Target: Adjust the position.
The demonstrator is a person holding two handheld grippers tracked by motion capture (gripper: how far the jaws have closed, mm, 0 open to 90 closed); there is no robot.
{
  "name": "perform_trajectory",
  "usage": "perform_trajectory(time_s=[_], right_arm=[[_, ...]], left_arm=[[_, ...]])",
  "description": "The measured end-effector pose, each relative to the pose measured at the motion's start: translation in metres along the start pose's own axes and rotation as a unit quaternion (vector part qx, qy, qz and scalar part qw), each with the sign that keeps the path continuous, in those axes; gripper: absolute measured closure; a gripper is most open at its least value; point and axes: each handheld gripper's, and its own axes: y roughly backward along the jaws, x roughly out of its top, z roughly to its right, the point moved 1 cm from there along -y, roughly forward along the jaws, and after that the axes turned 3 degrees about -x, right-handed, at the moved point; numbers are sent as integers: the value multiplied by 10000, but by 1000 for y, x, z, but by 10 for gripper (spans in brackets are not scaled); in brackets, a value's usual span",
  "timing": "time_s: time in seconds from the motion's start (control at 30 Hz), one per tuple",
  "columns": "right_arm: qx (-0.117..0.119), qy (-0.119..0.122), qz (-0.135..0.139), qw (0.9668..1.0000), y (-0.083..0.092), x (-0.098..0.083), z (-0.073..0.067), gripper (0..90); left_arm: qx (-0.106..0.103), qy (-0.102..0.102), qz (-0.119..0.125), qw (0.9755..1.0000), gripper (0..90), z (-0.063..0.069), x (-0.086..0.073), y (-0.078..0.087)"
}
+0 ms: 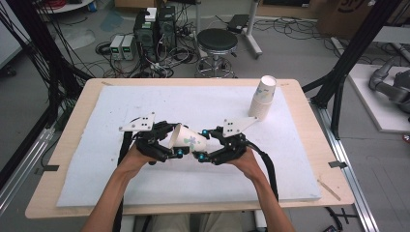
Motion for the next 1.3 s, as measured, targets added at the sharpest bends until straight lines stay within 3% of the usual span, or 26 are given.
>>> perform_trajectory(time_s=[0.53,0.57,0.6,0.93,1.1,1.3], right_arm=[[91,-24,-51,9999,1,-1,2,370],[71,9,-41,10000,0,0,2,360],[12,59,-73,10000,-1,0,0,274],[-111,-4,-190,9998,-2,0,0,201],[-359,-41,-321,9988,1,0,-1,191],[-1008,-90,-419,9940,12,-2,-2,192]], left_arm=[[-109,-64,36,9999,307,0,0,0],[-104,-95,40,9999,311,0,0,0],[-115,-111,37,9999,323,1,0,0],[-53,-171,-83,9998,329,1,0,0],[202,-312,-312,9988,327,2,6,1],[469,-493,-1004,9926,324,-1,18,-1]])
